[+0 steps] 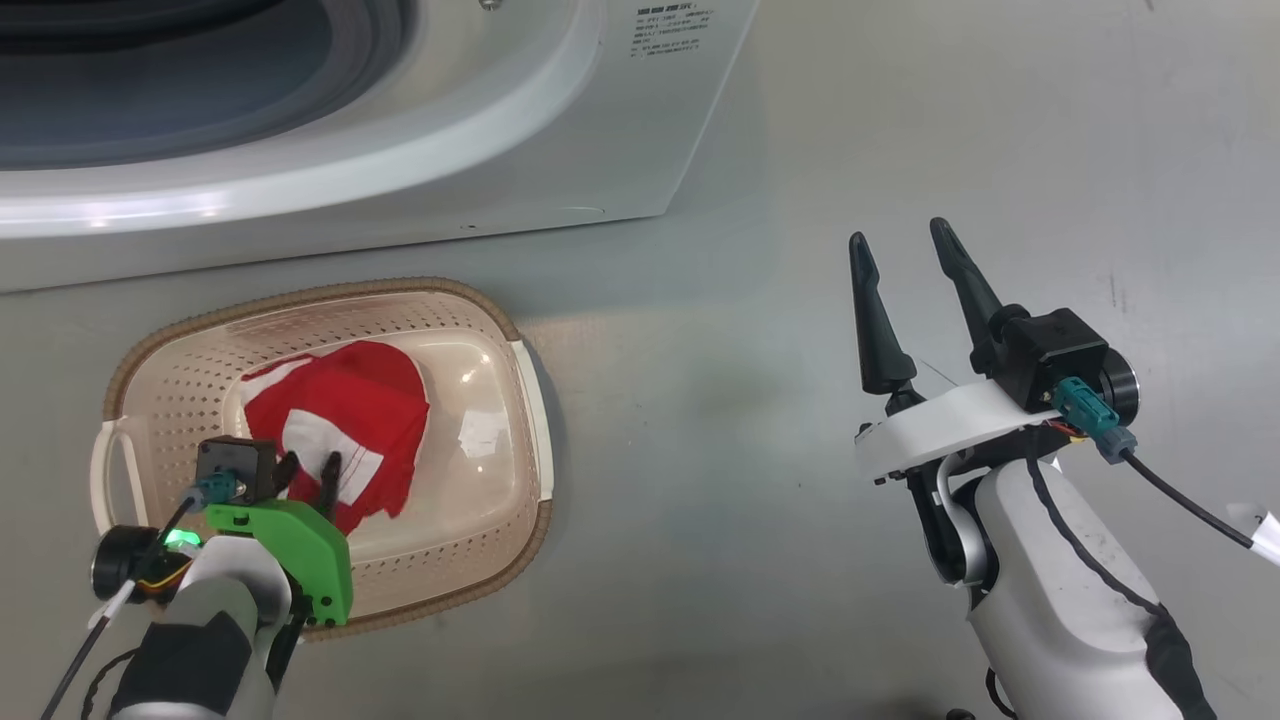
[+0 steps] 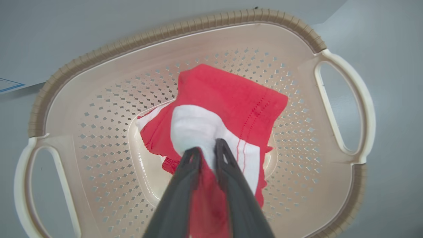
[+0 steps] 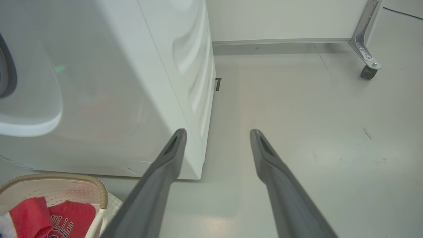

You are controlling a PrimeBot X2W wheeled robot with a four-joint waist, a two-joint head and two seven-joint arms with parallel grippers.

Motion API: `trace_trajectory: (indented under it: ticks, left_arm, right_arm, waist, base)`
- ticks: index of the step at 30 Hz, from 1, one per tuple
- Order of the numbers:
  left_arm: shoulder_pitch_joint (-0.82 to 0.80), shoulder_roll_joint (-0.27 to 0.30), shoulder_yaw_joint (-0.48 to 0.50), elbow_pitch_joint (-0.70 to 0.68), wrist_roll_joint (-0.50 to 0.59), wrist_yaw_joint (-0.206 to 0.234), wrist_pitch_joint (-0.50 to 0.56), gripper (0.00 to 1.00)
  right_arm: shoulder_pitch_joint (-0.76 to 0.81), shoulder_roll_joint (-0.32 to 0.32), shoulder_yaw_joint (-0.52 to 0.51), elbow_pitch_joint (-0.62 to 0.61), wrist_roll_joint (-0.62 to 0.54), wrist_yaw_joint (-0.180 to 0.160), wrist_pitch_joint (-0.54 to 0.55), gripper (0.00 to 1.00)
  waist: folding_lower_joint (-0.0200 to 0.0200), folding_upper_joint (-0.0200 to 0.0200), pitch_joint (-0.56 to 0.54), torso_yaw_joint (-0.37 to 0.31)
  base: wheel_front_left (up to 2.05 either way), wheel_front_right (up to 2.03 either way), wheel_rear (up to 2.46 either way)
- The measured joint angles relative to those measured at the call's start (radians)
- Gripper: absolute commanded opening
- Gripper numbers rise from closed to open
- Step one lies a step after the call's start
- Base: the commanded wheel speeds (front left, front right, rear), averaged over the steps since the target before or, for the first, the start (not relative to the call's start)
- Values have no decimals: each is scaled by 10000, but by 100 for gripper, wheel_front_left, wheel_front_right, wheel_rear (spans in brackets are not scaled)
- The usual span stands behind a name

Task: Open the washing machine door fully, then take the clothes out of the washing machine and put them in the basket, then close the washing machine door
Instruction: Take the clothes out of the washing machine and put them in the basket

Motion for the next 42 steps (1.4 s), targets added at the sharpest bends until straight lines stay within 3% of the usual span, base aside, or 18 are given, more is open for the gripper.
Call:
trace_trajectory:
  ticks: [10, 24, 42]
  left_arm:
    - [-120, -27, -113, 77, -316, 0, -288, 100]
    - [-104, -188, 21, -949, -995, 0, -631, 100]
    - [1079, 224, 2034, -5216, -982, 0, -660, 100]
  right_arm:
    - [-26, -4, -236, 21, 79, -77, 0, 100]
    - [-13, -10, -685, 146, 77, -88, 0, 100]
    - [847, 2, -1179, -82, -217, 79, 0, 100]
  waist:
    - [0, 0, 1, -1]
    - [0, 0, -1058, 343]
    - [0, 0, -3050, 653]
  base:
    - [0, 0, 0]
    - [0, 0, 0]
    - [0, 0, 0]
